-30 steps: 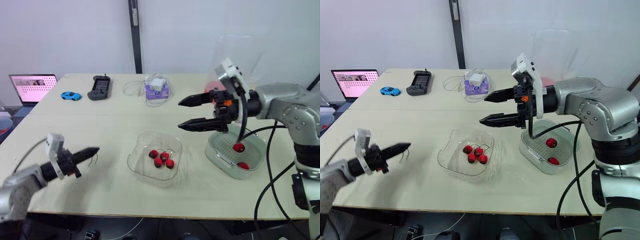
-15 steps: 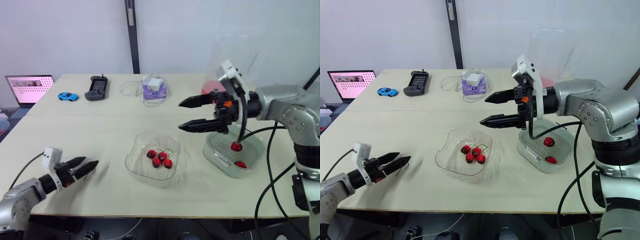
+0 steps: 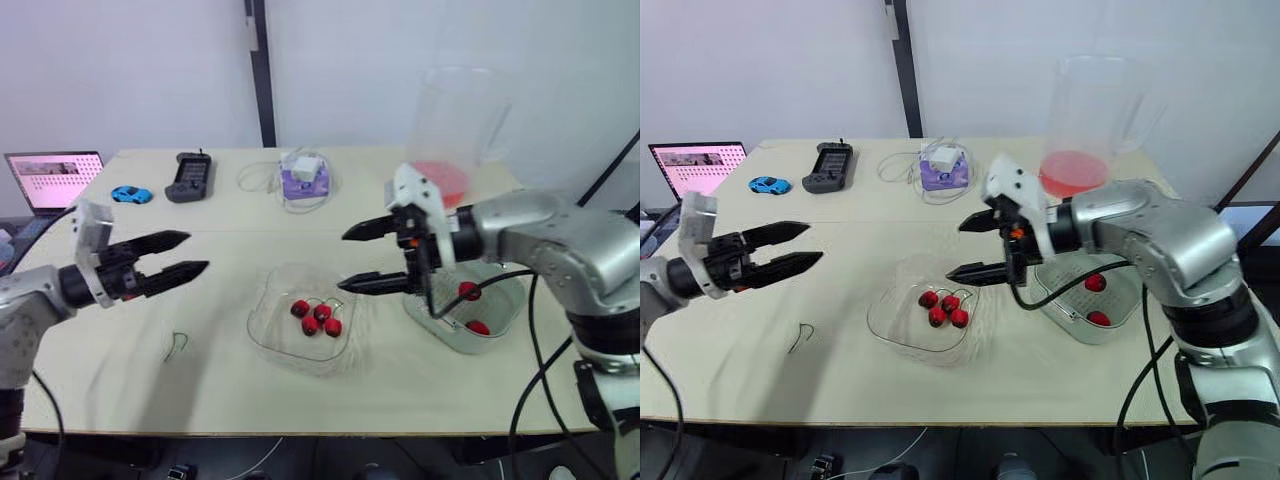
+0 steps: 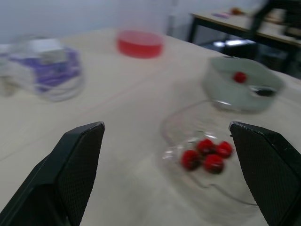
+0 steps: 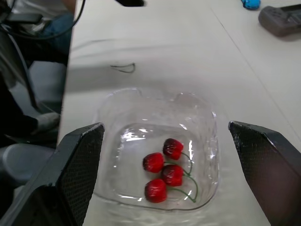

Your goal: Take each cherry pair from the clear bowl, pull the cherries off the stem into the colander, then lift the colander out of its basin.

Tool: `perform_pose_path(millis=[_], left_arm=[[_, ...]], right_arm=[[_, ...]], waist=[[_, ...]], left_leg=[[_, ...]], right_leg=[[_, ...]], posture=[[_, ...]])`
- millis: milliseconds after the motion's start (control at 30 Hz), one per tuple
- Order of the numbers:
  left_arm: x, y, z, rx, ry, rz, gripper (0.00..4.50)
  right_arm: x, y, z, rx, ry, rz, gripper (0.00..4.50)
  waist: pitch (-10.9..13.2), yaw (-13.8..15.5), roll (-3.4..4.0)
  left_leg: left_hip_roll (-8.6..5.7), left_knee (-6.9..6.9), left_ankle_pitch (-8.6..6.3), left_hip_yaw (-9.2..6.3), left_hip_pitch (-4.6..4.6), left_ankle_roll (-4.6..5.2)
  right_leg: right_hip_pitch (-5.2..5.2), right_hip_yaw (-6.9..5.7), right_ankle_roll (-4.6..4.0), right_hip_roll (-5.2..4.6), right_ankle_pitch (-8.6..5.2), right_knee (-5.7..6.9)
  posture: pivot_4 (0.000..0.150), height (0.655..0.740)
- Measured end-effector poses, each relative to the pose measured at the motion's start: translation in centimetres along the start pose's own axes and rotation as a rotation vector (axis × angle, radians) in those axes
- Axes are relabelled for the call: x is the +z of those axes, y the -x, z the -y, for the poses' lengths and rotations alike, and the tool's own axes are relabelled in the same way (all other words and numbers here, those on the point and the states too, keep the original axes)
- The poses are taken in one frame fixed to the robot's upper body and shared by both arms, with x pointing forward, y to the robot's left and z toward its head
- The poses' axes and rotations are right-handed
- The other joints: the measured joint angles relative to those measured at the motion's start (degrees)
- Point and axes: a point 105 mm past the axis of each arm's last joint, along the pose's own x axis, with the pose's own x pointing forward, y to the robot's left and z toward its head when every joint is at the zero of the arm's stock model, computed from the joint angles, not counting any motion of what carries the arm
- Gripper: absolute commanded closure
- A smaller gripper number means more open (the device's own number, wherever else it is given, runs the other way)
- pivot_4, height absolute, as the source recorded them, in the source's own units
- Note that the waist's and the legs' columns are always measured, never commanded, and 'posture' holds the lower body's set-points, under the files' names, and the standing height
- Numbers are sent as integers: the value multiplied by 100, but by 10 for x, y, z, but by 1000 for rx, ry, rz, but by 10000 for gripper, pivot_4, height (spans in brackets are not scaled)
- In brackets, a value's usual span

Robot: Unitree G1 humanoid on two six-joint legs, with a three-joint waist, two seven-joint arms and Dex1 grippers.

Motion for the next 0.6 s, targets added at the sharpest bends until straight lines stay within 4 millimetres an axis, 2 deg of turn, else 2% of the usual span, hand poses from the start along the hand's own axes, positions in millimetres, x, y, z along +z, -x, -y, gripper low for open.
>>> perform_pose_path(millis=[100, 200, 300, 367, 600], left_arm=[[-1, -7, 8, -71, 2, -18, 239], [1, -11, 14, -123, -3, -32, 239], [-3, -15, 21, -186, 2, -60, 239], [-6, -15, 24, -220, -12, -89, 239], [-20, -8, 30, -243, -54, -154, 239]], right_arm=[[-10, -17, 0, -30, 19, -59, 0], [-15, -34, -10, 29, 43, -135, 0], [-35, -52, -17, 93, 74, -236, 0], [-46, -65, -23, 133, 67, -279, 0], [-64, -95, -35, 165, 119, -349, 0]], waist=[[0, -1, 0], [0, -3, 0], [0, -9, -1], [0, -15, -1], [0, -53, -1]], left_leg=[[-1, 2, 1, 1, -1, -2], [-1, 2, 1, 0, -1, -2], [-1, 3, 1, 0, -1, -2], [-1, 6, 1, 0, -2, -3], [-1, 3, 2, -2, -2, -3]], right_leg=[[-1, 0, 0, -2, 0, 1], [-1, 0, 0, -1, 0, 3], [0, 0, 0, -1, 0, 3], [-1, 0, 0, -1, 0, 6], [-4, -1, 0, -1, 0, 9]], posture=[[1500, 7332], [1500, 7332], [1500, 7332], [1500, 7332], [1500, 7332]])
